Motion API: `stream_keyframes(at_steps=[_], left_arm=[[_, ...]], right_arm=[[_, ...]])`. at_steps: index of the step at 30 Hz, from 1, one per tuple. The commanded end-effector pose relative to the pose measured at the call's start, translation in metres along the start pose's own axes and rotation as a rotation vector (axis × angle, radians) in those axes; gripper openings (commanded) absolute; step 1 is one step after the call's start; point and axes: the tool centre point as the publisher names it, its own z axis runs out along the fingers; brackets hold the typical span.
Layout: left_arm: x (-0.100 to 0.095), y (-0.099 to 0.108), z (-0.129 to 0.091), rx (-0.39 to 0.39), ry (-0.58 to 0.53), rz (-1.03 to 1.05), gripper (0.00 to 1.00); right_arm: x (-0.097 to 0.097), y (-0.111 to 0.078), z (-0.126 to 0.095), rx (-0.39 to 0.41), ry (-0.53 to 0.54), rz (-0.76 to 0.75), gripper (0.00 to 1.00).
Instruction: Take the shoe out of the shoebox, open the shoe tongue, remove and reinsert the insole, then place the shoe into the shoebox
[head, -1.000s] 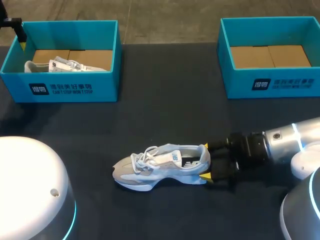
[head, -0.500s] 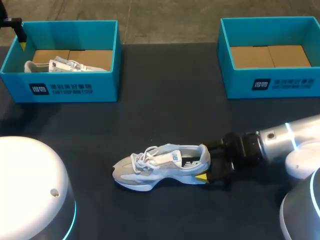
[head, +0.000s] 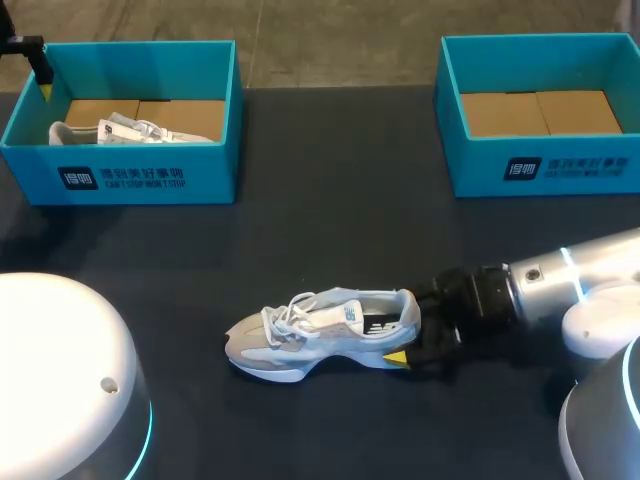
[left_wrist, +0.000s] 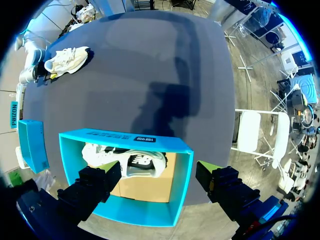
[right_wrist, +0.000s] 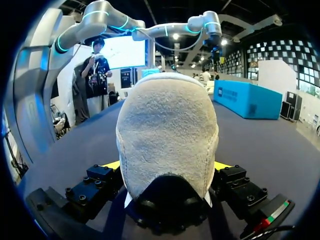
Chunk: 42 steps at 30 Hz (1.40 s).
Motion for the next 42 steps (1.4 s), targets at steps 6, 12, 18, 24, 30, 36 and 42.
stream_keyframes(at_steps=[6,12,18,24,30,36,42], left_arm=[[0.0,0.0,0.0,-0.001,0.003,0.0,1.0],[0.0,0.0,0.0,-0.001,0.003,0.0,1.0],[0.0,0.0,0.0,-0.001,0.003,0.0,1.0],[-0.017,-0.017,-0.008,0.036,-0.036,-0.109,1.0],[-0.045,-0.036,-0.008,0.153,-0.012,-0.408,1.0],[-0.067,-0.058,-0.01,0.199,0.064,-0.783,1.0],[-0.088,-0.086,-0.011,-0.047,0.121,-0.875,1.0]], right_arm=[[0.001,0.0,0.005,-0.001,0.004,-0.006,0.0],[0.006,0.0,0.004,-0.011,0.015,-0.008,0.0],[0.006,0.0,0.004,-0.011,0.015,-0.008,0.0],[0.006,0.0,0.004,-0.011,0.015,-0.008,0.0],[0.006,0.0,0.004,-0.011,0.015,-0.008,0.0],[0.006,0.0,0.004,-0.011,0.015,-0.008,0.0],[0.006,0.0,0.004,-0.011,0.015,-0.008,0.0]])
